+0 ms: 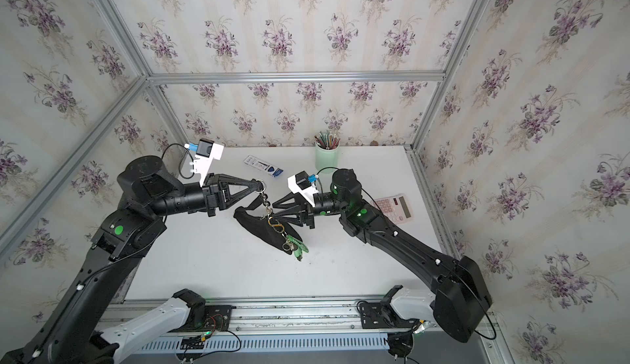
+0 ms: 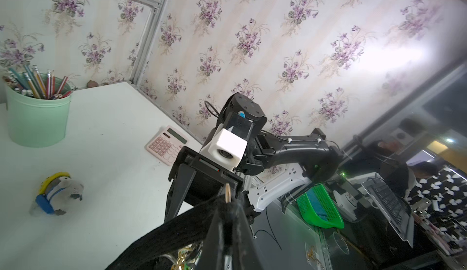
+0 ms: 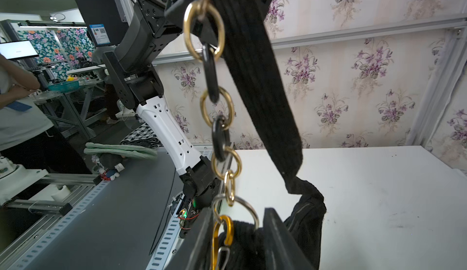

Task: Remove the decoration from the bag
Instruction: Adjust the bag.

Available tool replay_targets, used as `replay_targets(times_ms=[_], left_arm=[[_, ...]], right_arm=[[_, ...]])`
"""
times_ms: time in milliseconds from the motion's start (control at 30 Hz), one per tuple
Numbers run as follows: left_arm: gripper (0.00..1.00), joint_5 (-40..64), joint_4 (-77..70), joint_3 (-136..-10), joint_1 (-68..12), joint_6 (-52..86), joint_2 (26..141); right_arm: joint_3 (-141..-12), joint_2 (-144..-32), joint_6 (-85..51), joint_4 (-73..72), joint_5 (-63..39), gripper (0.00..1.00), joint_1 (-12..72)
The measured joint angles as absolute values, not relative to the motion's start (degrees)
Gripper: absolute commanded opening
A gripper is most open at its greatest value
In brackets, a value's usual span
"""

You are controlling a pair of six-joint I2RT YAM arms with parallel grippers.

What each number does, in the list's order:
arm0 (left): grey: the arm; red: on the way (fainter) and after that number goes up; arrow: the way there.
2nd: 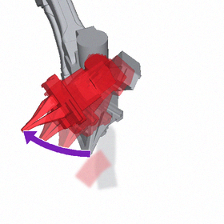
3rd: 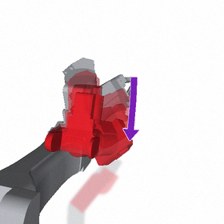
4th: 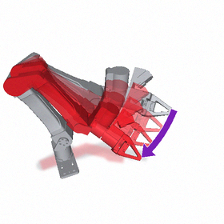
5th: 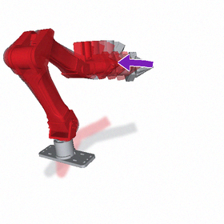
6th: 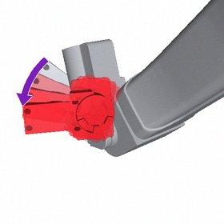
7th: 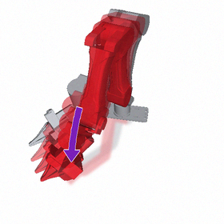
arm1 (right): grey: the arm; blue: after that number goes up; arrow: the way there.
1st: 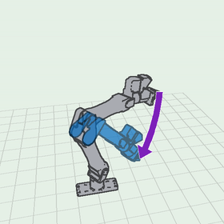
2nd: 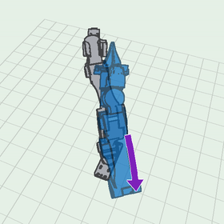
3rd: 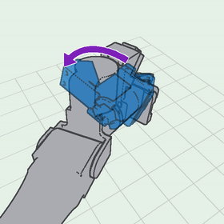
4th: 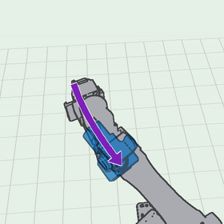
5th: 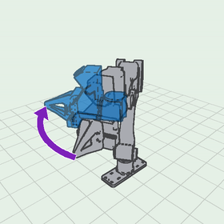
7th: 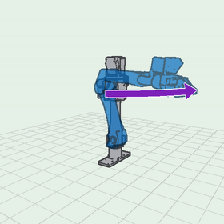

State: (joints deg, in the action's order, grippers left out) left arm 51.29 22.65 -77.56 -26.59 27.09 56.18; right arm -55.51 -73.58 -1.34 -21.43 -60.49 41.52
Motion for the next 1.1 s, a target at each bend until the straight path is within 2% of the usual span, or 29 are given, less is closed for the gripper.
replay_targets(times_ms=[100,333,667,933,1000,1100], left_arm=[[0.00,53.4,21.1,-76.9,-26.6,27.3,56.1],[0.00,55.1,19.7,-76.8,-26.6,27.5,56.0],[0.00,49.6,17.5,-76.4,-27.2,29.1,57.6],[0.00,47.0,17.6,-80.7,-29.1,30.9,71.0],[0.08,47.1,19.1,-82.7,-30.2,30.6,73.4],[0.40,45.7,22.8,-85.1,-30.7,28.5,75.3]], right_arm=[[-55.6,-73.6,0.0,-20.5,-61.3,0.29,42.4],[-55.6,-73.5,1.4,-18.9,-62.1,0.01,42.8],[-55.6,-71.9,1.1,-18.0,-62.0,0.00,44.0],[-55.9,-70.7,-3.2,-20.4,-60.0,0.00,44.2],[-55.1,-69.7,-3.9,-22.3,-58.8,0.00,44.2],[-54.2,-68.8,-6.0,-24.0,-57.6,0.00,44.0]])
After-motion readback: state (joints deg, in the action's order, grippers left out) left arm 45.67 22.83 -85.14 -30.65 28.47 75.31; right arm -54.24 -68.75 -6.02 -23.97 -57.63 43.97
